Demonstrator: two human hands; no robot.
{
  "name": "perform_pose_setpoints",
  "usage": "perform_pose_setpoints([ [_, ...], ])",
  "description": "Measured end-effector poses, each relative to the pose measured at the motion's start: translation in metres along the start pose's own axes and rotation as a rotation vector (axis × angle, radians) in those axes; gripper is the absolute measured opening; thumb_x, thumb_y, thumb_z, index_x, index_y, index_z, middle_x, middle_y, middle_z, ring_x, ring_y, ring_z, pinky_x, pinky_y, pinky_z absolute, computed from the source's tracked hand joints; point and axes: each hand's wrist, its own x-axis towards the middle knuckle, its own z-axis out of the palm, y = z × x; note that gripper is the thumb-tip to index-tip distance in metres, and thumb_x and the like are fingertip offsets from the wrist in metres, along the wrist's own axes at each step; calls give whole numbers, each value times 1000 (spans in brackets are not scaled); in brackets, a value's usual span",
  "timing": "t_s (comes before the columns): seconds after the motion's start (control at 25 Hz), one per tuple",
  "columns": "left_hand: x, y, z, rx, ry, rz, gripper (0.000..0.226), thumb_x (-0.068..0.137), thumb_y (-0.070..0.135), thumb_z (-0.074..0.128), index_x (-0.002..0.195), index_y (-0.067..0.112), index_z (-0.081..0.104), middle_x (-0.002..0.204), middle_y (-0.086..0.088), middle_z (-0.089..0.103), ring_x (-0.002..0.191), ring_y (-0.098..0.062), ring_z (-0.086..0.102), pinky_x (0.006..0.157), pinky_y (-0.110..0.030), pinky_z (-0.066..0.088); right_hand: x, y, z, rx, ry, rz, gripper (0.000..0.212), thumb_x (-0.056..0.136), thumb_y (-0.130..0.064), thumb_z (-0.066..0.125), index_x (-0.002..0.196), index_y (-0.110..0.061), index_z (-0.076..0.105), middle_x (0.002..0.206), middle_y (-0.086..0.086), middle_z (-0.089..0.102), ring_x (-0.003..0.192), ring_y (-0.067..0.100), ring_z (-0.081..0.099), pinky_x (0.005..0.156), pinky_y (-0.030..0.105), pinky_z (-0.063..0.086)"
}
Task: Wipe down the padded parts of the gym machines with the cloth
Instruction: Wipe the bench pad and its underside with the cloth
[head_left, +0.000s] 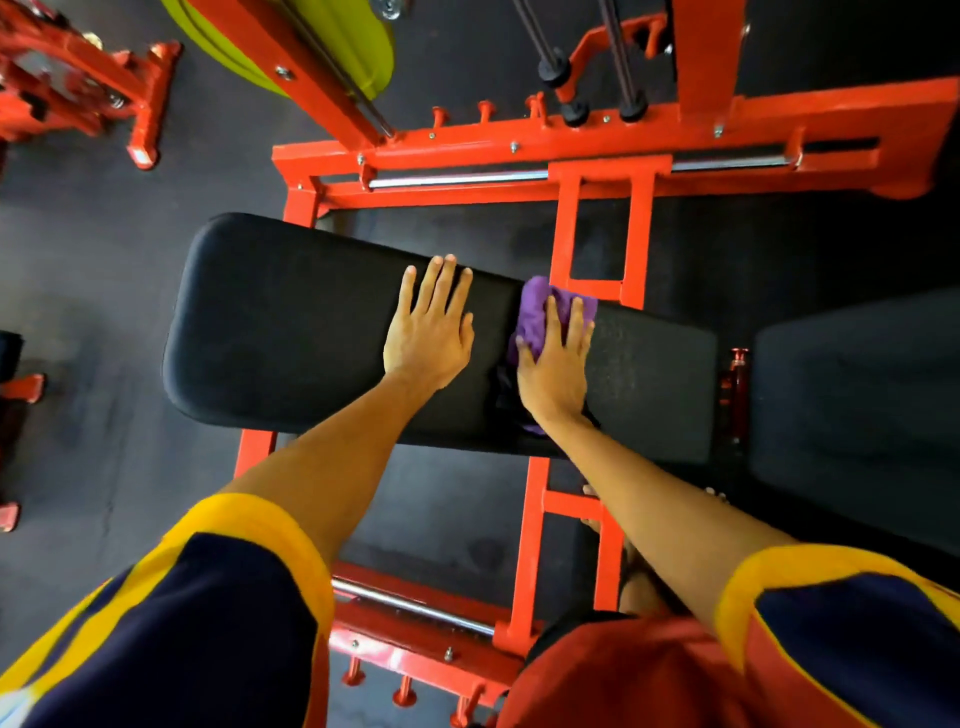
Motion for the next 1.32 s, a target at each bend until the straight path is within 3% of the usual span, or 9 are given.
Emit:
perform_pose_setpoints([
  [0.16, 3, -2, 1, 34, -22, -2, 62, 106, 40, 21, 161, 11, 18, 168, -15, 14, 157, -30, 9, 127, -53, 7, 8, -26, 14, -133, -34, -207, 74, 99, -30, 54, 164, -22, 19, 172, 11, 4, 156, 44, 0, 126, 55, 16],
  [0.28, 2, 1, 1, 49, -31, -6, 63, 105, 41, 20, 161, 11, 15, 169, -14, 12, 157, -29, 8, 126, -53, 6, -31, 16, -4, -153, -145, -439, 89, 92, -17, 65, 165, -26, 13, 173, 0, -4, 157, 40, -3, 122, 47, 24],
  [0.4, 2, -1, 2, 44, -18, -18, 63, 105, 39, 27, 161, 12, 16, 169, -14, 12, 156, -29, 9, 126, -53, 7, -29, 44, -17, -151, -127, -280, 81, 97, -20, 62, 164, -24, 16, 173, -2, -3, 158, 36, -3, 122, 54, 31],
  [0.52, 3, 1, 3, 29, -7, -16, 63, 105, 38, 28, 161, 12, 18, 169, -14, 14, 156, -30, 10, 126, -54, 8, 23, 22, -15, -96, -44, -58, 66, 104, -32, 52, 163, -21, 22, 172, 5, 8, 158, 34, 0, 125, 56, 21],
  [0.68, 2, -1, 4, 19, 7, 5, 63, 104, 39, 26, 160, 10, 21, 168, -15, 18, 156, -31, 11, 126, -54, 7, 69, -54, -4, -90, -115, -233, 54, 104, -41, 40, 155, -23, 41, 162, 2, 37, 153, 29, 25, 127, 52, 17],
  [0.84, 3, -2, 5, 21, 20, -2, 63, 105, 39, 26, 160, 10, 22, 168, -14, 18, 156, -31, 11, 126, -53, 6, 81, -48, -20, -216, -147, -267, 48, 98, -51, 47, 141, -30, 52, 145, -3, 52, 128, 34, 54, 100, 47, 50],
  [1.0, 2, -1, 4, 18, 13, -6, 64, 105, 40, 28, 161, 12, 17, 168, -14, 13, 156, -30, 9, 126, -54, 7, 107, 6, -53, -302, -122, -34, 59, 85, -61, 33, 114, -24, 69, 117, 8, 69, 112, 37, 62, 91, 43, 48],
  [1.08, 2, -1, 5, 15, 9, -9, 63, 105, 40, 28, 161, 12, 17, 168, -14, 13, 156, -30, 9, 126, -54, 7, 112, -5, -52, -247, -158, 26, 44, 90, -52, 40, 109, -29, 72, 115, 3, 70, 109, 31, 64, 91, 40, 48],
  [1.32, 4, -1, 2, 26, 26, -7, 62, 105, 38, 32, 159, 11, 24, 167, -13, 22, 156, -31, 13, 126, -53, 7, 95, -63, -14, -175, -200, -345, 48, 98, -47, 49, 141, -29, 55, 137, 2, 62, 130, 29, 52, 111, 42, 41],
])
